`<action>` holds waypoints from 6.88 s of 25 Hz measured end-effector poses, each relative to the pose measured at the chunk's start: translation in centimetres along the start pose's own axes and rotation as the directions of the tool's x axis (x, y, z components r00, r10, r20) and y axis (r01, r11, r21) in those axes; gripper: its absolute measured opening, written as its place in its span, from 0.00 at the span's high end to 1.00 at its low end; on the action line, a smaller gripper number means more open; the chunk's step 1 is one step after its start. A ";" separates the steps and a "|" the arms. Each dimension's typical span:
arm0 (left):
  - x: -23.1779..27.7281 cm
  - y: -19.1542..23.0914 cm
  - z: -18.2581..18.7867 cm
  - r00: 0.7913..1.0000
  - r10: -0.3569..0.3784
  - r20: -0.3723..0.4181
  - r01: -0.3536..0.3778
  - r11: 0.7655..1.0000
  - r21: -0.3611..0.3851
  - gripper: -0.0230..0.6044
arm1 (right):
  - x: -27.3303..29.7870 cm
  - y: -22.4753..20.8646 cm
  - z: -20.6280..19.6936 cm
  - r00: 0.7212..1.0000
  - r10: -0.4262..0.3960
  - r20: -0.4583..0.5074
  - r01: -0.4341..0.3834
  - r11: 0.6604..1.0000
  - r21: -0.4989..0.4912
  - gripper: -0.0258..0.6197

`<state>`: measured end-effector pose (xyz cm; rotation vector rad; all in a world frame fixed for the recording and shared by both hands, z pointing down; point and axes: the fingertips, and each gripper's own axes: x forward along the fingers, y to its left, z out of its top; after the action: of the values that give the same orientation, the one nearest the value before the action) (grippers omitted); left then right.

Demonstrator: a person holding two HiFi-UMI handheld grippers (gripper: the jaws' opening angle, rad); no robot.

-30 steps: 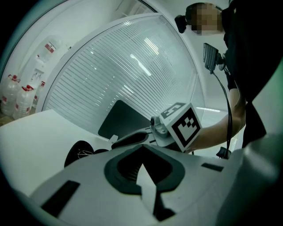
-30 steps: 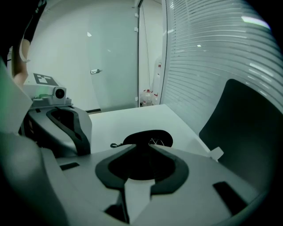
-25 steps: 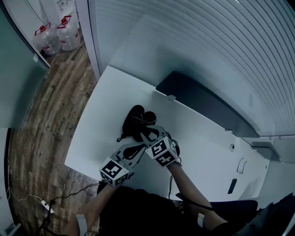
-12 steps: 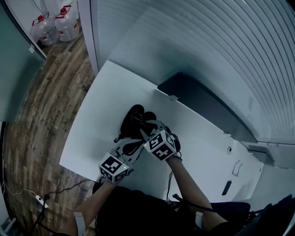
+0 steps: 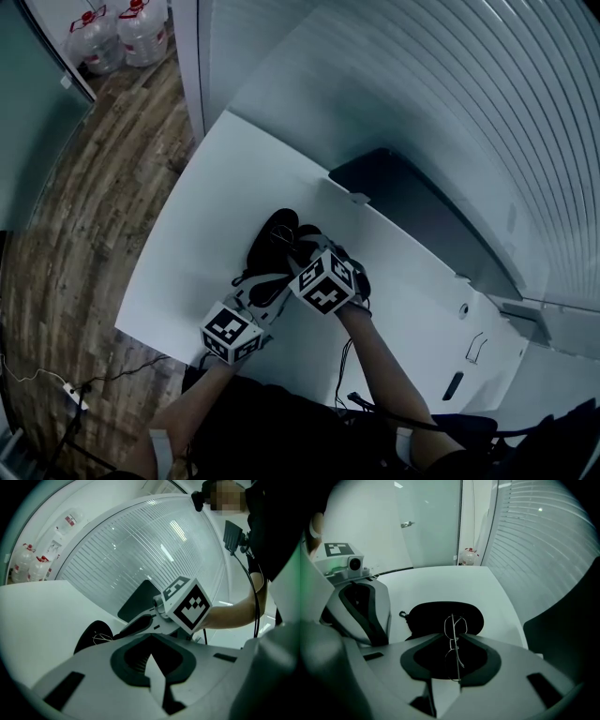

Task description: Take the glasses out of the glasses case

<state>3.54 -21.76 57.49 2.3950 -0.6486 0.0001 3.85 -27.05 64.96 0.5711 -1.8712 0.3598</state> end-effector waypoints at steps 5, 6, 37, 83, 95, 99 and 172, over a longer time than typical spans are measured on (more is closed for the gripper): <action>0.3 0.6 -0.2 1.000 0.008 -0.006 -0.008 1.000 -0.014 0.95 | 0.6 -0.3 -0.2 1.000 0.006 -0.025 -0.006 1.000 0.003 0.82; 0.4 0.8 -0.2 1.000 0.010 -0.008 -0.011 1.000 -0.019 0.95 | 0.8 -0.4 -0.2 1.000 0.004 -0.030 -0.004 1.000 0.001 0.82; 0.9 1.4 -0.8 0.999 0.008 -0.040 -0.010 0.998 -0.054 0.95 | 1.3 -0.8 -0.8 0.997 -0.012 -0.071 0.011 1.000 -0.016 0.83; -3.1 -5.8 1.1 0.998 -0.035 -0.052 0.042 0.990 0.133 0.95 | -6.5 2.9 0.6 0.956 -0.170 0.241 0.118 0.970 0.214 0.90; -4.5 -8.7 0.6 0.998 -0.040 -0.056 0.050 0.982 0.180 0.95 | -9.0 4.8 0.0 0.925 -0.214 0.314 0.135 0.958 0.254 0.90; -4.8 -9.6 -0.2 0.996 -0.054 -0.073 0.067 0.981 0.183 0.95 | -9.4 5.7 -0.9 0.922 -0.218 0.319 0.135 0.955 0.264 0.90; -4.0 -7.7 -12.8 0.884 -0.141 -0.445 0.164 0.986 0.014 0.95 | 0.4 11.4 -11.2 0.994 -0.055 0.090 0.017 0.925 0.381 0.89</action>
<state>5.57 -7.29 62.41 2.3698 -0.2454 0.4884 6.32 -11.94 69.66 0.8978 -1.8938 0.6901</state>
